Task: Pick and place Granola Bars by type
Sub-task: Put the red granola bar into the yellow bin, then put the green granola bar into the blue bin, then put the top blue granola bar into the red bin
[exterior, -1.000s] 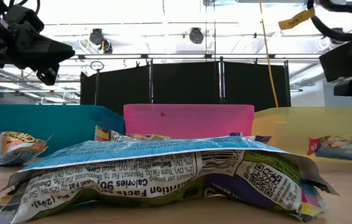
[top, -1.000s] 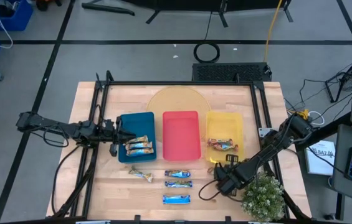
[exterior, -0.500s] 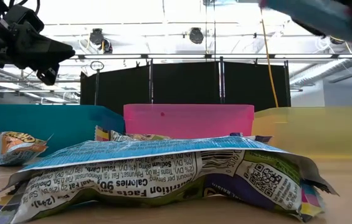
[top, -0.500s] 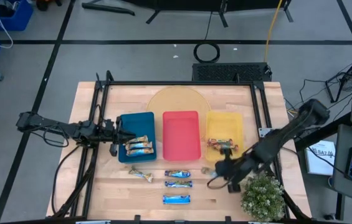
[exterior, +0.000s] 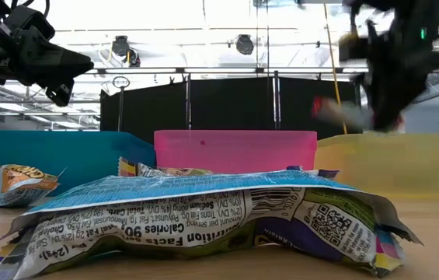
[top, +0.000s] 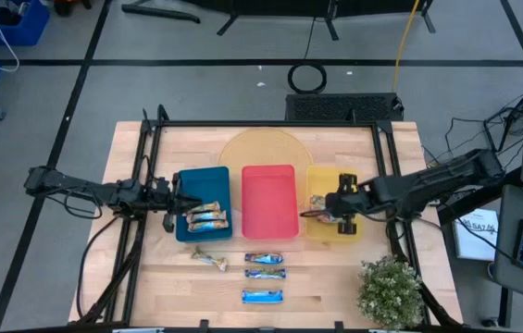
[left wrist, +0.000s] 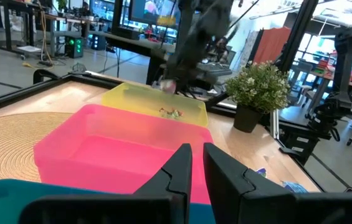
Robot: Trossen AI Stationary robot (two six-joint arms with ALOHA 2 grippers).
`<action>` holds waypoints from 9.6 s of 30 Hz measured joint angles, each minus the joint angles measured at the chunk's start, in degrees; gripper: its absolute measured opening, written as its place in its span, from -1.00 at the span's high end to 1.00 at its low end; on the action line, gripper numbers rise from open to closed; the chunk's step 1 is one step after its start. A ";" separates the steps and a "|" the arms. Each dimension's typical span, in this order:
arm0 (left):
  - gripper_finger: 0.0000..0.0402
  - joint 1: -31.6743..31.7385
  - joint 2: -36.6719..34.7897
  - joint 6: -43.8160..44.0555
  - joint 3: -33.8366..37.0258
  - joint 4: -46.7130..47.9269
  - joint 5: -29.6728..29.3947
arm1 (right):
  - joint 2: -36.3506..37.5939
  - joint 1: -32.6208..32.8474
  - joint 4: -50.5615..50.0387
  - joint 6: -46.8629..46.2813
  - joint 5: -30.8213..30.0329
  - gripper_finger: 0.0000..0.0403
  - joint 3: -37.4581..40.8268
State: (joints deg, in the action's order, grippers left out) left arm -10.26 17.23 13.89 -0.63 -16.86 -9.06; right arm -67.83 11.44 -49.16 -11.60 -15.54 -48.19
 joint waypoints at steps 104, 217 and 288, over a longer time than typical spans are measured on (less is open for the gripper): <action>0.77 -14.95 37.69 1.50 -26.24 15.56 -5.12 | 62.81 -2.12 60.53 29.50 8.10 1.00 43.93; 0.79 1.32 70.79 -1.14 -52.30 68.68 -1.07 | 62.70 -2.13 58.78 27.40 8.07 1.00 43.89; 0.82 -23.74 16.48 -22.38 -1.09 -14.32 -39.00 | -19.64 12.15 20.18 17.24 -5.27 0.73 -23.73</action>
State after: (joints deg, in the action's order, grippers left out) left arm -34.00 33.71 -8.49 -1.72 -31.18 -48.06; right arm -87.47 23.59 -28.97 5.63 -20.80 -71.91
